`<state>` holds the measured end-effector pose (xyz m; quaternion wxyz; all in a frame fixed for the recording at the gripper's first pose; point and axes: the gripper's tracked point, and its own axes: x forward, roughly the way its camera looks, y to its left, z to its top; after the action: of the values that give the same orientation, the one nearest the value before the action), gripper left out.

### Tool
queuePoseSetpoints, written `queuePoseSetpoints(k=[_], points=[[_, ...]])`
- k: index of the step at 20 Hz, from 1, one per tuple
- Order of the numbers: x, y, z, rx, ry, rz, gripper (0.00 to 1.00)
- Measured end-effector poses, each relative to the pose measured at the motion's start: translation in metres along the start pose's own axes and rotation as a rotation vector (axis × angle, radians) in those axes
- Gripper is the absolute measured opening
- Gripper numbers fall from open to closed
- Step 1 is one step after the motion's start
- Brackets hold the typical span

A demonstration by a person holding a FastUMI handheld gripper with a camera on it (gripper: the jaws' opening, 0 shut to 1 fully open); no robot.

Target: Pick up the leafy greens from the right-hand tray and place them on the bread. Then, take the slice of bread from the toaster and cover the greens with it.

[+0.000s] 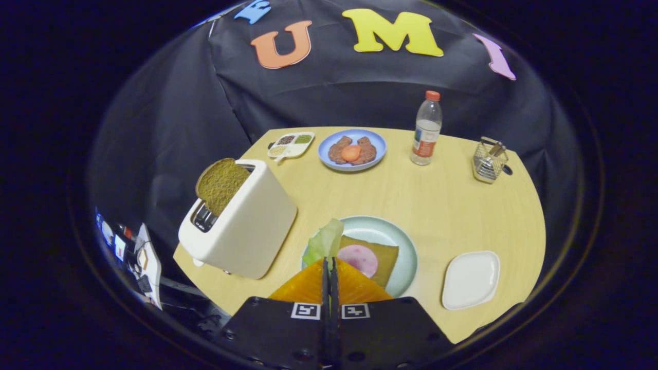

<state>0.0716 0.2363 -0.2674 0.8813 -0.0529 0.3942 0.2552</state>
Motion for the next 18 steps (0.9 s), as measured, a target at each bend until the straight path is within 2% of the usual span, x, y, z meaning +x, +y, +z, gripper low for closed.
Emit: queuePoseSetpoints(k=[2,8,11,16,18], points=[[0.016,0.005,0.003,-0.015,0.016,0.004,0.00],[0.068,-0.031,-0.009,0.028,0.100,-0.081,0.00],[0.078,-0.058,-0.011,0.039,0.108,-0.148,0.00],[0.091,-0.074,-0.017,0.051,0.131,-0.157,0.00],[0.093,-0.077,-0.016,0.047,0.130,-0.176,0.05]])
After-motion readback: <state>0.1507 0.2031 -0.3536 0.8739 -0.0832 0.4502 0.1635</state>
